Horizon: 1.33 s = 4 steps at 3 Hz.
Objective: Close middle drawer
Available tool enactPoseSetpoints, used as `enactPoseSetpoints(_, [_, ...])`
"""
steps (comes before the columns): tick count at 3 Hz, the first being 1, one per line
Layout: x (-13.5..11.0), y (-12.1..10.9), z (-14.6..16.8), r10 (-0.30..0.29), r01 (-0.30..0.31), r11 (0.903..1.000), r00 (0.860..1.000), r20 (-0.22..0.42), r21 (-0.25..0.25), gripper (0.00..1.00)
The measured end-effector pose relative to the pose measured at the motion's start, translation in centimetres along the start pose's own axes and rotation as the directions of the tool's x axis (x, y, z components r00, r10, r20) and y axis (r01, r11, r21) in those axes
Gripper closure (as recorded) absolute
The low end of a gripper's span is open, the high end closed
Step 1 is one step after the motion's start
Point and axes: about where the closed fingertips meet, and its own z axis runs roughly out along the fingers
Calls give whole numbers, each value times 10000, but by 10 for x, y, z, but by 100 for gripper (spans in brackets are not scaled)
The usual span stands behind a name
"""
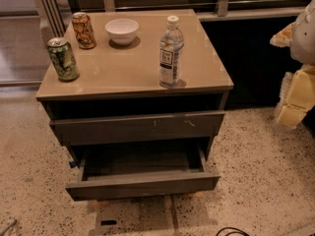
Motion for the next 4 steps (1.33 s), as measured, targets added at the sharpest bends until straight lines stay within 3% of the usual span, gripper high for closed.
enactPoseSetpoints(1, [0,0,0,0,0,10000,10000,0,0,0])
enactPoseSetpoints(2, [3,1,10,69,-70,10000,9997,215,38,18])
enactPoseSetpoints(3, [8,15,46,313,-297,9993,9967,751,-224,41])
enactPoseSetpoints(4, [16,58,204,1197,-804,9789,9707,2083,-1878,80])
